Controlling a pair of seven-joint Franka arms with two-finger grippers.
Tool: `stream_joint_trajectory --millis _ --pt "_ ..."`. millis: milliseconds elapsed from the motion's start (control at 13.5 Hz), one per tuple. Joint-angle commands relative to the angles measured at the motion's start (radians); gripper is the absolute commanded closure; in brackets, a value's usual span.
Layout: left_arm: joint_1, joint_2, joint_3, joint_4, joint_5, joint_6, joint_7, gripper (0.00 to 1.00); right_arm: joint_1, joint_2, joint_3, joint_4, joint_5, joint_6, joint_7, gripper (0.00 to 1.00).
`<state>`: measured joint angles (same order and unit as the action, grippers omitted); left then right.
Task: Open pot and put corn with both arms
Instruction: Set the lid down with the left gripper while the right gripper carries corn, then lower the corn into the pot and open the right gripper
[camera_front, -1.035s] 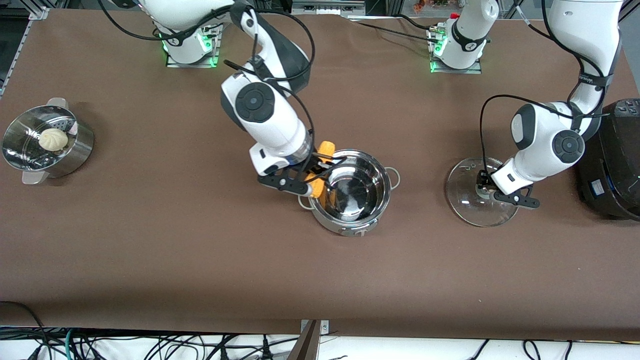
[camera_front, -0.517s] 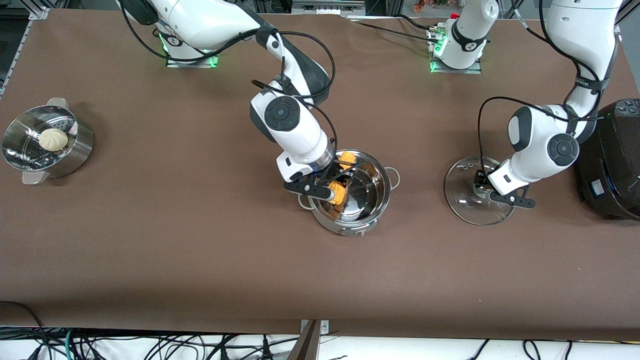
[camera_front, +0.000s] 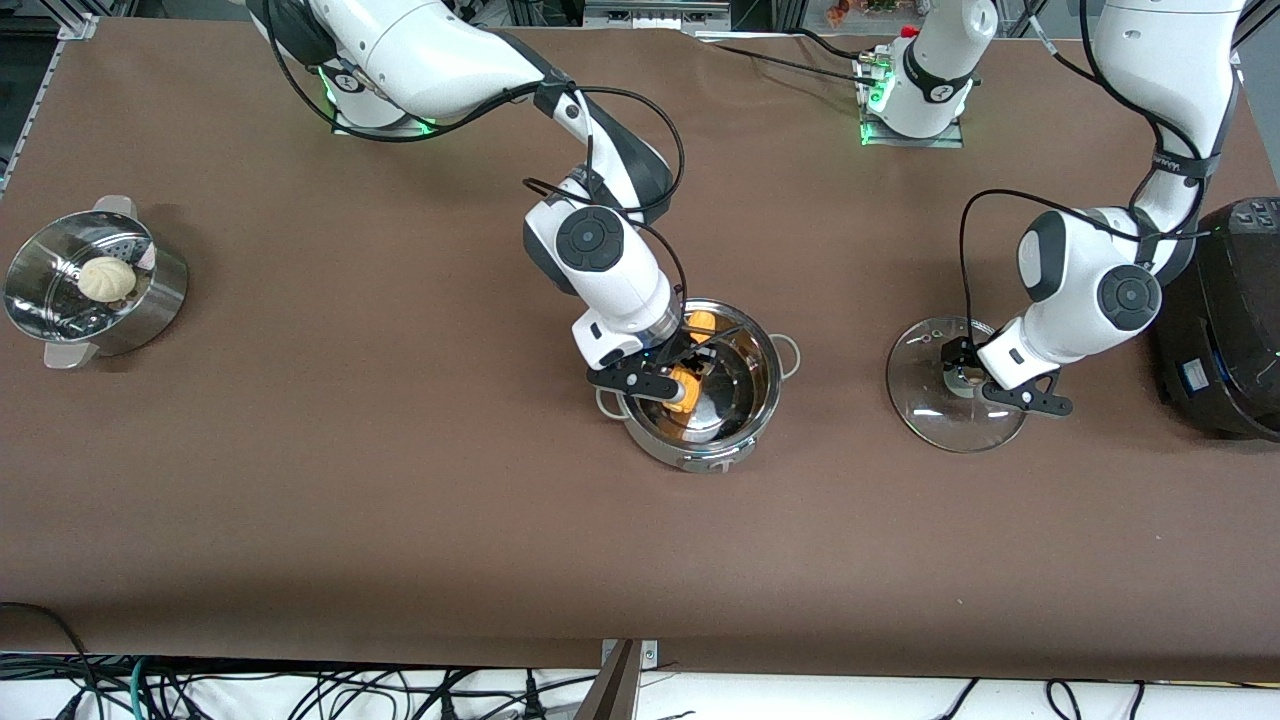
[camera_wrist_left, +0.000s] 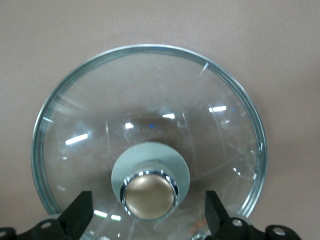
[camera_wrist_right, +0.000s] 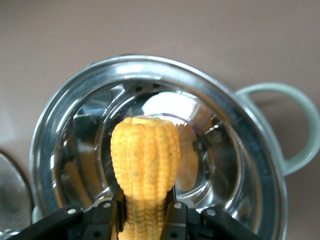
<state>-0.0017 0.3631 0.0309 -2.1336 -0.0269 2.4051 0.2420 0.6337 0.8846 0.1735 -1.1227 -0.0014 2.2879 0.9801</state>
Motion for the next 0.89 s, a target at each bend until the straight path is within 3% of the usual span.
stream_joint_trajectory --millis 0,370,517,665,813 --pt "0.005 -0.124 0.001 -0.078 -0.016 -0.055 0.017 0.0 0.011 0.027 -0.006 0.049 -0.037 -0.007 -0.04 0.7" --pt "0.015 -0.235 0.015 -0.065 -0.016 -0.046 0.013 0.0 0.02 0.027 -0.005 0.049 -0.063 -0.01 -0.074 0.7" --pt "0.043 -0.344 0.017 -0.065 -0.011 -0.058 0.013 0.0 0.026 0.033 -0.006 0.047 -0.063 -0.007 -0.072 0.44" --pt "0.046 -0.412 0.026 -0.054 -0.008 -0.136 0.013 0.0 0.026 0.04 -0.006 0.047 -0.063 -0.005 -0.072 0.35" --pt "0.043 -0.501 0.027 0.012 -0.004 -0.313 0.013 0.0 0.026 0.048 -0.005 0.046 -0.063 -0.004 -0.072 0.15"
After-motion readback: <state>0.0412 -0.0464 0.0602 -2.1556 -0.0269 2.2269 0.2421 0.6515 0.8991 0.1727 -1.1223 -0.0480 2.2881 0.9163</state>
